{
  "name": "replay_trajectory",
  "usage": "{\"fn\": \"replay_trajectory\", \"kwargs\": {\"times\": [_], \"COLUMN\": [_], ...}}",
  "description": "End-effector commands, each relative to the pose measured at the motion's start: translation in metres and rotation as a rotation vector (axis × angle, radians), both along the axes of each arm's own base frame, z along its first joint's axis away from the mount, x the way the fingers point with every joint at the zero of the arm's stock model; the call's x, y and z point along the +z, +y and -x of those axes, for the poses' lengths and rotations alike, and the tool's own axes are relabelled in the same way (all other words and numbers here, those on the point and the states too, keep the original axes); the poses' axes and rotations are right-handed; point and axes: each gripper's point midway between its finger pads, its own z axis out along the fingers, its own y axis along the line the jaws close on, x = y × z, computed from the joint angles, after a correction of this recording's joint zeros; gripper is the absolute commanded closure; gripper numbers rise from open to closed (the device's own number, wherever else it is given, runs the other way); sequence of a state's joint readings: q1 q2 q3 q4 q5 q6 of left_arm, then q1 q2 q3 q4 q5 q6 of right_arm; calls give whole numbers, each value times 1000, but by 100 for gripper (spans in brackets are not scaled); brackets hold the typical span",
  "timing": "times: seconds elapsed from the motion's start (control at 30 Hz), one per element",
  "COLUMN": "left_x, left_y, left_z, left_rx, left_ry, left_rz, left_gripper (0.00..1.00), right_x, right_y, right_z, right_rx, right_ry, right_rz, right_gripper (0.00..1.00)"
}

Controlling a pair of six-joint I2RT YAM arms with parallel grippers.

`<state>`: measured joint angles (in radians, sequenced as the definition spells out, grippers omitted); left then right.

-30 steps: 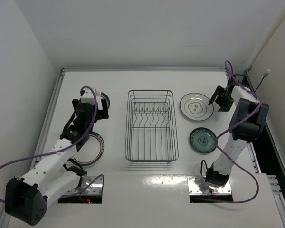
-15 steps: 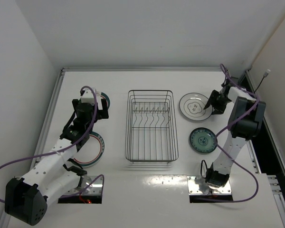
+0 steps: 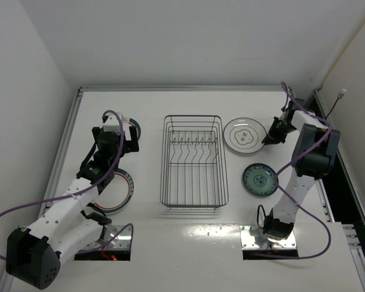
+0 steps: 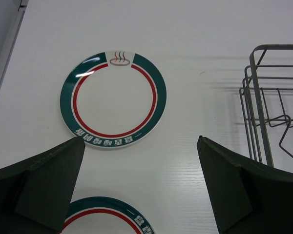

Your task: Load the plates into the dish rack

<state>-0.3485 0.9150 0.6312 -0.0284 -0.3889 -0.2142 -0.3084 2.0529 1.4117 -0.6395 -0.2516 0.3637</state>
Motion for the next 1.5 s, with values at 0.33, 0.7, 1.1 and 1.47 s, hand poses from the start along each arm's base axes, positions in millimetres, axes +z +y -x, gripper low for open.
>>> {"fn": "replay_trajectory", "kwargs": {"times": [0.33, 0.7, 1.1, 1.47], "left_x": [24, 19, 16, 15], "left_y": [-7, -8, -7, -4], "left_z": [-2, -2, -4, -5], "left_rx": [-22, -19, -5, 13], "left_ry": [-69, -52, -36, -30], "left_rz": [40, 43, 42, 34], "left_gripper": [0, 0, 0, 0], "right_x": [195, 273, 335, 284], "right_y": [21, 29, 99, 151], "right_z": [-22, 3, 55, 77], "right_rx": [-26, -66, 68, 157], "right_ry": [-401, -527, -689, -599], "right_rz": [396, 528, 557, 709], "right_gripper": [100, 100, 100, 100]}}
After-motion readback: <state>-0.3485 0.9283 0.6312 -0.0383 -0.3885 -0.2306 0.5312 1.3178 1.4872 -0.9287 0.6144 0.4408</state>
